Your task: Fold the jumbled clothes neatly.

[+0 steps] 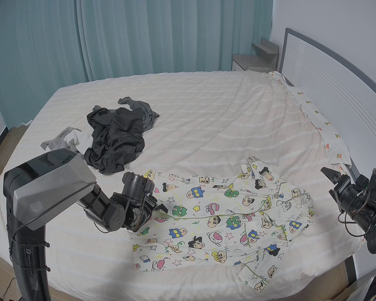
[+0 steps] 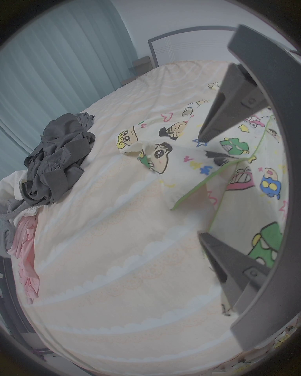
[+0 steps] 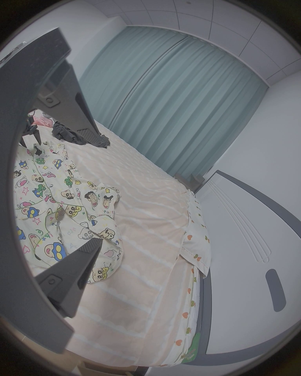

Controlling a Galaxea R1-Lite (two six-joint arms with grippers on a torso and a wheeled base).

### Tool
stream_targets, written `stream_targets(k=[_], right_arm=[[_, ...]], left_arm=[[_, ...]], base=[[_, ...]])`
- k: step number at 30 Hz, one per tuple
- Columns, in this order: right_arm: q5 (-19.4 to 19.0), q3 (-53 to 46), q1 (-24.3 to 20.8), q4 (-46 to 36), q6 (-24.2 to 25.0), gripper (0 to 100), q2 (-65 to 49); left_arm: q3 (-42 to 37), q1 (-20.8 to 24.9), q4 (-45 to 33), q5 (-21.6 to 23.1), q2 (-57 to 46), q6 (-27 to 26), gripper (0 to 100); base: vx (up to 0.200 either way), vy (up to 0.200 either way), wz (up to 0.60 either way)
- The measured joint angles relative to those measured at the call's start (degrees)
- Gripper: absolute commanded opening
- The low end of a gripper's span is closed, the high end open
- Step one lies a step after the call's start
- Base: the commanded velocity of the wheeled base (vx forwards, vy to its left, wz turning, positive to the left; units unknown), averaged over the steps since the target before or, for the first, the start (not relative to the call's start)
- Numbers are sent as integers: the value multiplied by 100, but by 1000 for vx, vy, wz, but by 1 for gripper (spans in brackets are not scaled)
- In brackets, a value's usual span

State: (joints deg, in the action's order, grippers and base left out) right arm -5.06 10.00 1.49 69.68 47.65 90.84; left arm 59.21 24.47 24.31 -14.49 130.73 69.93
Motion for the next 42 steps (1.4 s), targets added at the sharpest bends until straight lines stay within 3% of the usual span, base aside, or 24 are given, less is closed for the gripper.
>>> stream_targets(k=[9, 16, 27, 37, 38, 42], right_arm=[[-2, -41, -52, -2, -11, 100, -66], [-2, -66, -111, -7, -15, 100, -118], [-9, -121, -130, 0, -123, 100, -132], [-9, -121, -130, 0, -126, 100, -135], [-9, -123, -130, 0, -126, 100, -135], [-30, -149, -130, -7, -126, 100, -134]], left_arm=[[107, -7, 46, -485, 193, -93, 0], [52, -13, 451, -956, 160, -456, 0], [-485, 11, 1042, -1000, -355, -1059, 0], [-1213, 20, 1390, -995, -385, -1225, 0], [-1235, 20, 1395, -991, -344, -1225, 100], [-1274, 15, 1420, -973, -228, -1192, 100]], base=[[0, 0, 0], [0, 0, 0], [0, 0, 0], [0, 0, 0], [0, 0, 0], [0, 0, 0]])
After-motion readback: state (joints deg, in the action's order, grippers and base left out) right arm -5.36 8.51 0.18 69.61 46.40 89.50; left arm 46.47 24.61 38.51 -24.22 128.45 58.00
